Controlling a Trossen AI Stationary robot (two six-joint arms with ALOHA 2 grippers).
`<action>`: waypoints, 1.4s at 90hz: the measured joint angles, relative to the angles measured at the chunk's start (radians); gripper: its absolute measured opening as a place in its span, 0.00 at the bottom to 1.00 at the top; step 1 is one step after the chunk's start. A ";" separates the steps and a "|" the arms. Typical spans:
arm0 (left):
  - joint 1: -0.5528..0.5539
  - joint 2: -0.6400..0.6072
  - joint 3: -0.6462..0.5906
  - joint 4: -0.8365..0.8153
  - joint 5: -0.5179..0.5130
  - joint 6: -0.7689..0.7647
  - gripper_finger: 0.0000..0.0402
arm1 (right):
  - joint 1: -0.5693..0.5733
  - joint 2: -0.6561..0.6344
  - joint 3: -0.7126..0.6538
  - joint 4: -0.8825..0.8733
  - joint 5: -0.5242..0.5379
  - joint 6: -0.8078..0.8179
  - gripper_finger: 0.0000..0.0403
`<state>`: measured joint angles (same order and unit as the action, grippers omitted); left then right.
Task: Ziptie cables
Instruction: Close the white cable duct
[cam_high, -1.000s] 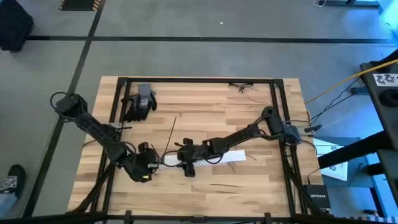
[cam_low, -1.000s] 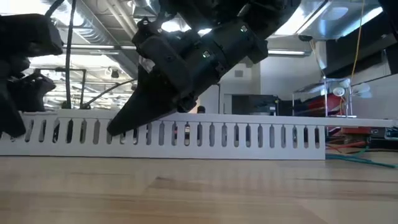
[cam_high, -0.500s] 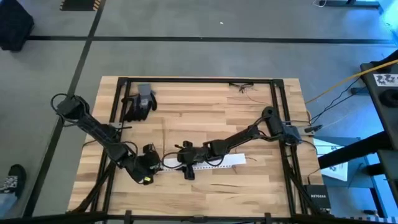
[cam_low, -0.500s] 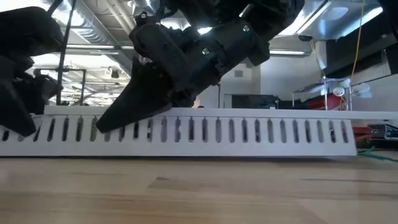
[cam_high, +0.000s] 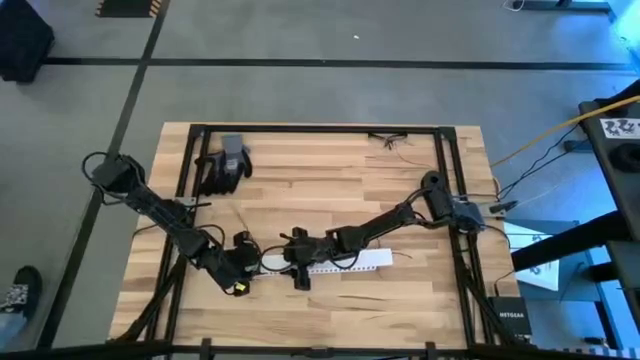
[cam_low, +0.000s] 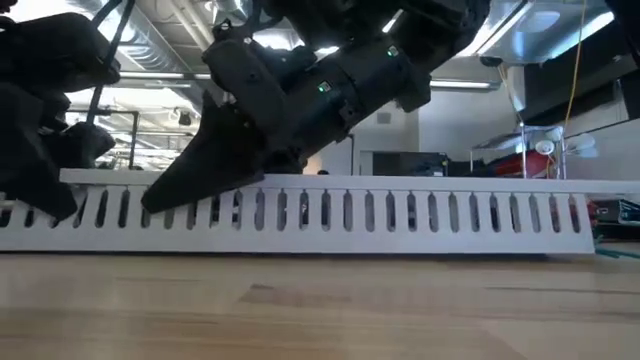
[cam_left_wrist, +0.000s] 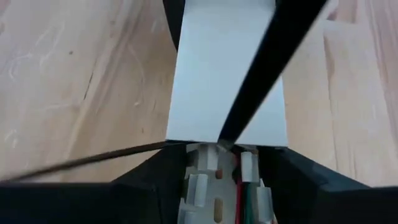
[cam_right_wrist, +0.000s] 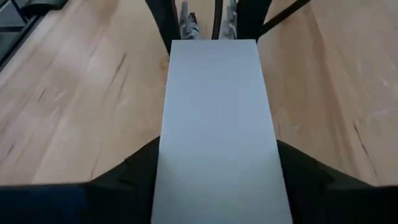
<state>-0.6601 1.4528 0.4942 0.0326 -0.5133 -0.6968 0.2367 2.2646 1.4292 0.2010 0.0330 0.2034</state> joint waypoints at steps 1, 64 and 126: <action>0.000 0.000 0.000 0.000 0.000 -0.003 0.49 | 0.000 0.000 0.000 -0.002 0.000 -0.001 0.56; -0.088 -0.146 0.164 -0.542 0.089 -0.166 0.69 | -0.004 0.002 0.004 -0.016 0.007 -0.011 0.56; -0.110 -0.140 0.014 -0.307 -0.003 -0.161 0.61 | -0.009 0.002 0.000 -0.013 0.000 -0.013 0.56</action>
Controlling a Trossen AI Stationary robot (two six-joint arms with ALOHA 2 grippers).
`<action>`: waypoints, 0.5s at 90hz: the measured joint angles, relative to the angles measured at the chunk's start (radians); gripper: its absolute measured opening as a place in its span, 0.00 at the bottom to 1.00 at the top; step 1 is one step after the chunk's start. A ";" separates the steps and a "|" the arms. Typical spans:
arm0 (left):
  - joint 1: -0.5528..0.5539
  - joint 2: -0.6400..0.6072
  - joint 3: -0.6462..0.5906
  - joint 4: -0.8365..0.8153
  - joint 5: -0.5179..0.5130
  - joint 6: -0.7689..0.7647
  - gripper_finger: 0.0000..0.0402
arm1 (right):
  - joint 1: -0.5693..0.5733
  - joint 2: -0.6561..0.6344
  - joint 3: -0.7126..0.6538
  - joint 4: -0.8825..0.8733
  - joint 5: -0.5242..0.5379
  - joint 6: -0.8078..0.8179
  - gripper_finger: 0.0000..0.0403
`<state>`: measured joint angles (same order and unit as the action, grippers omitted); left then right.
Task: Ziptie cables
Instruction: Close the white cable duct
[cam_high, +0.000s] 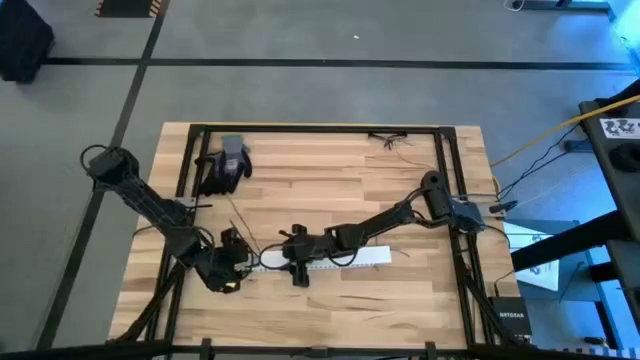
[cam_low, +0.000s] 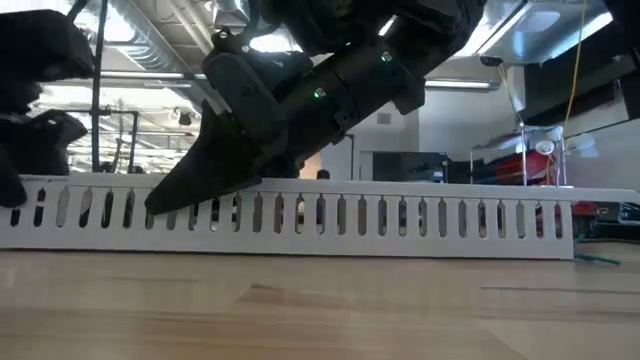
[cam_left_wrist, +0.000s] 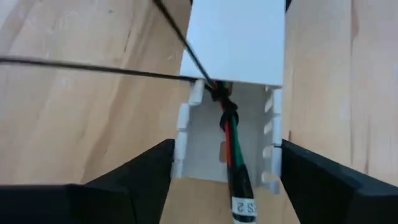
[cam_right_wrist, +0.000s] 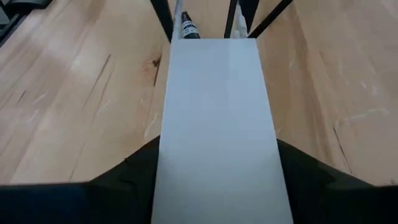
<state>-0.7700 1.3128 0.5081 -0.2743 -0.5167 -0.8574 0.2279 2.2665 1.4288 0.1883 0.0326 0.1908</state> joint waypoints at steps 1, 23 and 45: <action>0.000 0.000 -0.003 0.006 0.000 0.000 0.60 | 0.000 0.000 0.000 0.000 0.000 -0.001 0.56; 0.015 -0.001 -0.045 0.129 0.021 0.039 0.42 | 0.000 0.001 -0.004 0.041 -0.029 0.007 0.56; 0.058 0.059 -0.046 0.239 0.050 0.117 0.43 | 0.003 0.002 0.009 0.030 -0.031 0.036 0.56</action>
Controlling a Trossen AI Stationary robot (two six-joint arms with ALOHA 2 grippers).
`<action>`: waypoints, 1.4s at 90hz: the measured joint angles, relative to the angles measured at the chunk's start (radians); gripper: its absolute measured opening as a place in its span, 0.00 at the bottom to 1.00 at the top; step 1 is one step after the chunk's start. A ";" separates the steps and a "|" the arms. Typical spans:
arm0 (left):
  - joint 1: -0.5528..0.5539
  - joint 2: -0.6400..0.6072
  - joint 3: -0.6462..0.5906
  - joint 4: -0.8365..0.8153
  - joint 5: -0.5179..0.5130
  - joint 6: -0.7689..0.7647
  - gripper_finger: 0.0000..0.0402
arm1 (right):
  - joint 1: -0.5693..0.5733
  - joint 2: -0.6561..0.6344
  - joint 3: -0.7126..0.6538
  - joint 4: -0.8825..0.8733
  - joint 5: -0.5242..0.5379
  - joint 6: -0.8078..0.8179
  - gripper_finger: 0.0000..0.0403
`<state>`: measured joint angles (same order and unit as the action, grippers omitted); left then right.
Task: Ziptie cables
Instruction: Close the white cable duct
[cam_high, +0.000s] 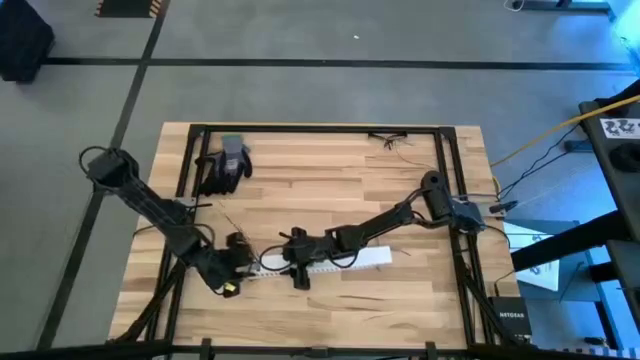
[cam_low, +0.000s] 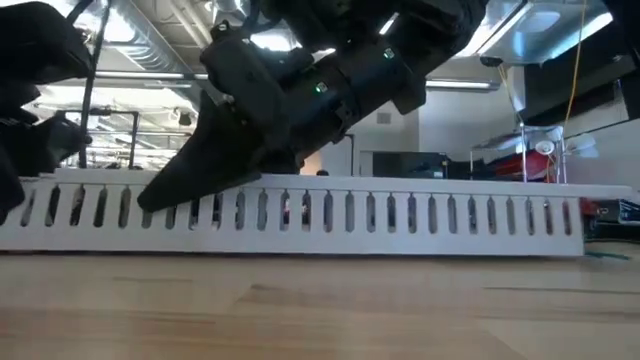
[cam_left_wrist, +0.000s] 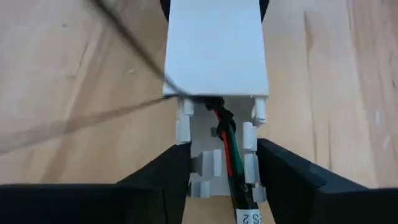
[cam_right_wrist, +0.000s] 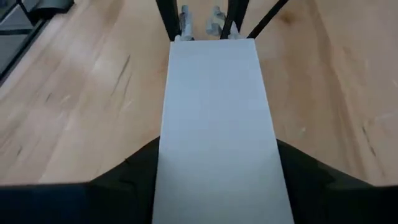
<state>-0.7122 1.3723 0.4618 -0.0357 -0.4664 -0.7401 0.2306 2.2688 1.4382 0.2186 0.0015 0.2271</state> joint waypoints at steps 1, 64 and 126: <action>0.003 0.003 0.000 0.003 0.002 0.000 0.43 | 0.000 0.000 0.000 0.001 0.000 0.001 0.56; 0.060 0.026 0.004 0.088 -0.013 0.032 0.57 | -0.002 0.008 0.010 -0.008 0.042 0.001 0.56; -0.008 -0.129 0.131 -0.425 -0.016 -0.109 0.61 | -0.017 0.007 0.012 -0.033 0.024 -0.024 0.56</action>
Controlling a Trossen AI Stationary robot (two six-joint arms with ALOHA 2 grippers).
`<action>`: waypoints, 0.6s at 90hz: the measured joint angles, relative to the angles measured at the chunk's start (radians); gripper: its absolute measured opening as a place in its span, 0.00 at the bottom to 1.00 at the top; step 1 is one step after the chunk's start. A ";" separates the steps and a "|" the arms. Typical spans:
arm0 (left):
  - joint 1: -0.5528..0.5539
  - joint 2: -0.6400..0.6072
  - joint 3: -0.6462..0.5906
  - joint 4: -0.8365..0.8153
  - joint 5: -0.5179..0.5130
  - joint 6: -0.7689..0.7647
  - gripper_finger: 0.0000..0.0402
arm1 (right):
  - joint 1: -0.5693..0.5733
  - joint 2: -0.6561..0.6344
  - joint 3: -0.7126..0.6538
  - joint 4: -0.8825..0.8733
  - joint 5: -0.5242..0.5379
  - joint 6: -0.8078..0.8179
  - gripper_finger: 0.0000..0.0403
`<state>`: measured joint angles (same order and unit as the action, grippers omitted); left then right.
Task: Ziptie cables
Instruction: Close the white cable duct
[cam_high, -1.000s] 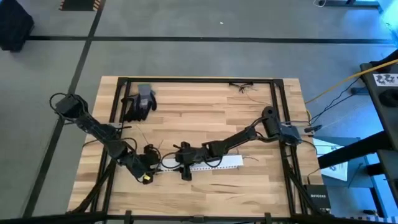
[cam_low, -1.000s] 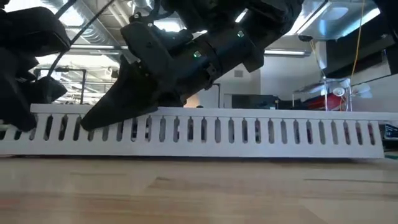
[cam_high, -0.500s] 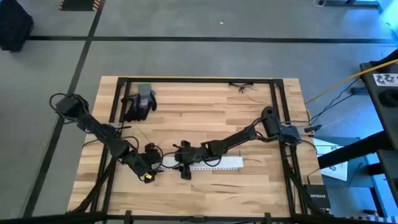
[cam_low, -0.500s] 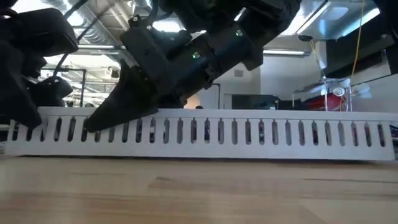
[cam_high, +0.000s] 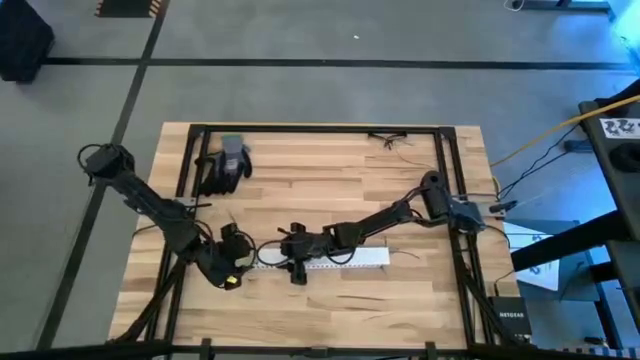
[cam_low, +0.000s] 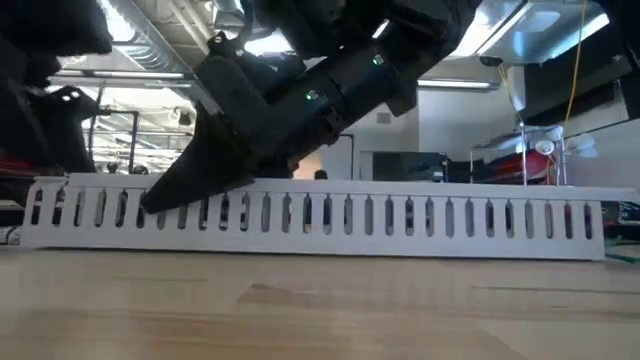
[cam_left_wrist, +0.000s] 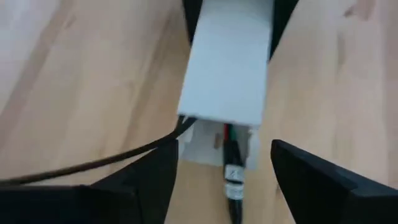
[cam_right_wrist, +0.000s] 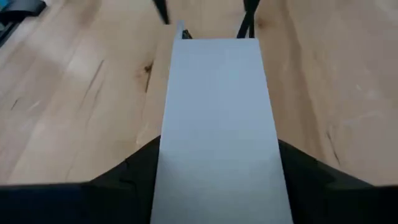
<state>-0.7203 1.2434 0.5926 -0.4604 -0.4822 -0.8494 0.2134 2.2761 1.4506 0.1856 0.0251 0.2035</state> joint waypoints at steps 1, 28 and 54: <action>0.000 0.000 0.000 -0.007 0.004 -0.006 0.61 | 0.000 0.000 0.000 0.000 0.000 0.000 0.56; -0.070 0.000 -0.002 -0.040 0.061 -0.159 0.61 | 0.000 0.000 -0.002 -0.002 -0.005 -0.002 0.56; -0.100 -0.044 0.051 0.015 0.067 -0.161 0.60 | 0.001 0.000 -0.002 0.001 -0.010 -0.003 0.56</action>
<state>-0.8207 1.1991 0.6435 -0.4457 -0.4149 -1.0103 0.2146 2.2760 1.4482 0.1868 0.0150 0.2005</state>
